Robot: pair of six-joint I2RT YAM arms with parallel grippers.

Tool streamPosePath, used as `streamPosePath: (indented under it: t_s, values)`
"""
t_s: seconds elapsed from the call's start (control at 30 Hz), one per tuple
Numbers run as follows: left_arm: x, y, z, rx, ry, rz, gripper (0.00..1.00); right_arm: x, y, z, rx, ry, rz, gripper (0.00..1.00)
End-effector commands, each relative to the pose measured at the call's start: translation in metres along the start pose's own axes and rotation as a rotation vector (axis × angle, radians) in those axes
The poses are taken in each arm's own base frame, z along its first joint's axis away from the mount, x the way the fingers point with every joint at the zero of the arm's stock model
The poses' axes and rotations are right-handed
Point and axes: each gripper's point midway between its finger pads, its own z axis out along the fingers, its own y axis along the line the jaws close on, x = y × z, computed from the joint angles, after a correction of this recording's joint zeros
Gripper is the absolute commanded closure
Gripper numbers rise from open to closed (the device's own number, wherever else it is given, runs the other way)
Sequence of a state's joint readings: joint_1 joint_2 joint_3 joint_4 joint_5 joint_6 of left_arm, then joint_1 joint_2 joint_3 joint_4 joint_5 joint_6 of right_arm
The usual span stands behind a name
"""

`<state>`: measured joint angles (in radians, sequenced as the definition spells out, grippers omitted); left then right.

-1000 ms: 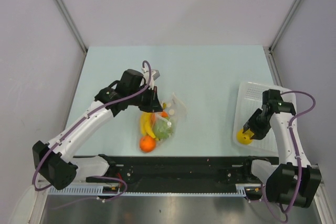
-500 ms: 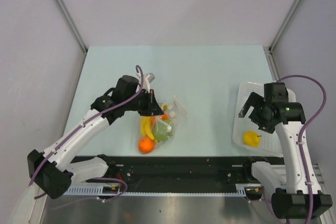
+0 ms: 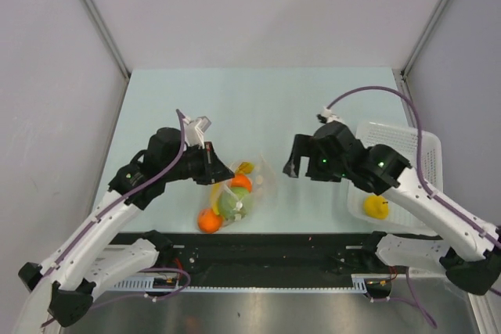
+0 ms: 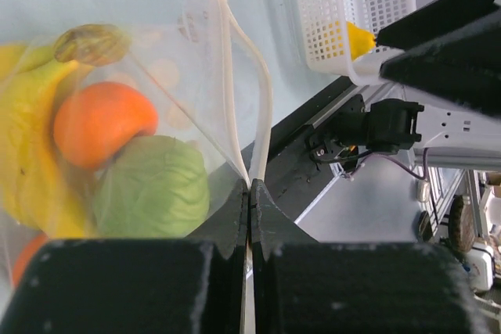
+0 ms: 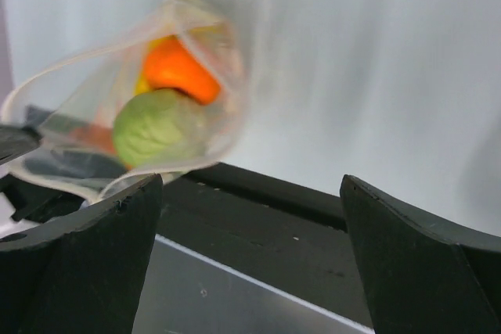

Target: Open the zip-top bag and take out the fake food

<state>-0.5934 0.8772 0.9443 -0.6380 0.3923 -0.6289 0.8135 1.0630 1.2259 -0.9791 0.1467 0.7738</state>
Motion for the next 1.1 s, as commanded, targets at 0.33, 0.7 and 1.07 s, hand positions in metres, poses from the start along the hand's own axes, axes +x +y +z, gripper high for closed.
streamPosePath:
  t_s: [0.33, 0.7, 1.07]
  values:
    - [-0.014, -0.002, -0.024, -0.018, -0.121, 0.108, 1.00, -0.003, 0.155, 0.046, -0.361, -0.093, -0.225, 0.23]
    - [-0.027, -0.016, -0.019, 0.029, -0.115, 0.184, 1.00, 0.070, 0.159, 0.088, -0.461, 0.094, -0.348, 0.37]
    - [-0.032, -0.031, -0.010, 0.112, -0.112, 0.174, 1.00, 0.106, 0.130, 0.117, -0.451, 0.162, -0.432, 0.05]
